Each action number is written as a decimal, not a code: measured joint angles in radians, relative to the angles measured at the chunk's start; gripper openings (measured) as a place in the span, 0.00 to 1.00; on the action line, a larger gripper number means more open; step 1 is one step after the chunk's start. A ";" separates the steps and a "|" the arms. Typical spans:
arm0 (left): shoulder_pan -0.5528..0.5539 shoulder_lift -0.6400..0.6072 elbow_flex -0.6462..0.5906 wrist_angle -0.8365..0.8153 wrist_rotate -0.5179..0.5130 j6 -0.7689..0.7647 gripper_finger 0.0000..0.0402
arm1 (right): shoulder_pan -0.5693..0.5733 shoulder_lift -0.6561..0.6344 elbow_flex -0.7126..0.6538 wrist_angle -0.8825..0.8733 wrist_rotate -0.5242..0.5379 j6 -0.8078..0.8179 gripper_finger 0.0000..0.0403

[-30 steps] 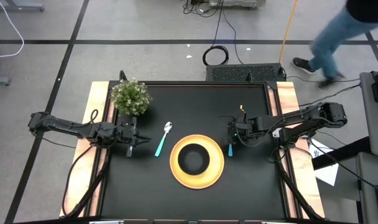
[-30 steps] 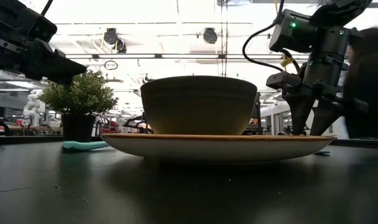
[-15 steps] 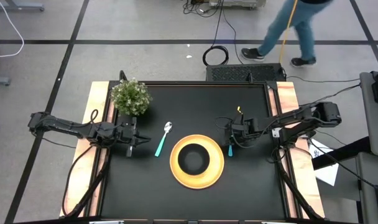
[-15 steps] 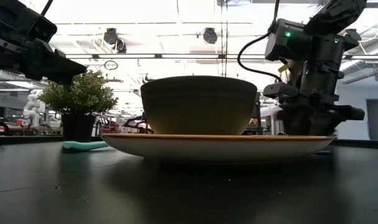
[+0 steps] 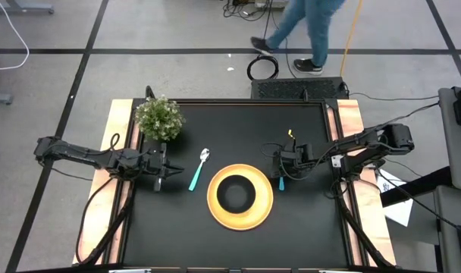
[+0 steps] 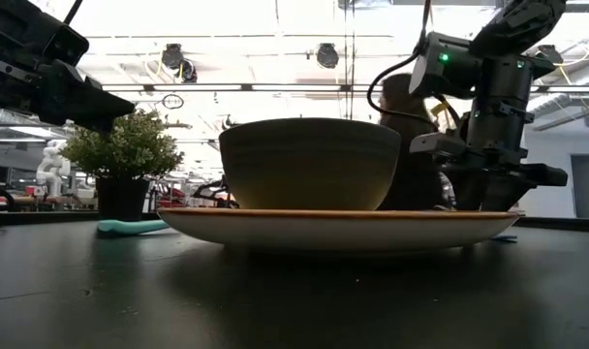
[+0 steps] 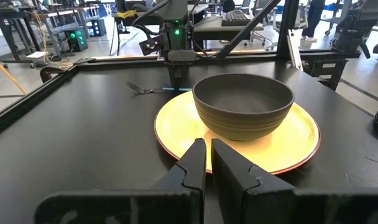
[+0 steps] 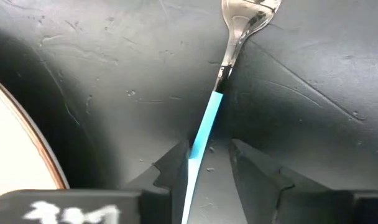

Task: Set table place
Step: Put the blue fork on the yellow plate to the right of the black bowl

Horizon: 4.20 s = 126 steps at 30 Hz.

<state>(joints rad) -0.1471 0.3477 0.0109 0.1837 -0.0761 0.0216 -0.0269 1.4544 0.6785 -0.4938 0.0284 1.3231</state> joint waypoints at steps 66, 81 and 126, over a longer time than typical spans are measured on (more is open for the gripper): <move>0.000 0.000 0.000 0.000 0.008 -0.004 0.08 | 0.011 -0.027 0.059 -0.043 0.014 -0.096 0.01; 0.000 0.000 0.000 0.000 0.025 -0.004 0.08 | 0.016 -0.030 0.124 -0.071 0.023 -0.131 0.00; 0.000 0.000 0.000 0.007 0.026 -0.027 0.08 | 0.174 -0.209 0.183 -0.056 0.181 -0.128 0.00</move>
<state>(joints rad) -0.1474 0.3477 0.0105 0.1909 -0.0502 -0.0051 0.1471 1.2457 0.8616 -0.5500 0.2090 1.1953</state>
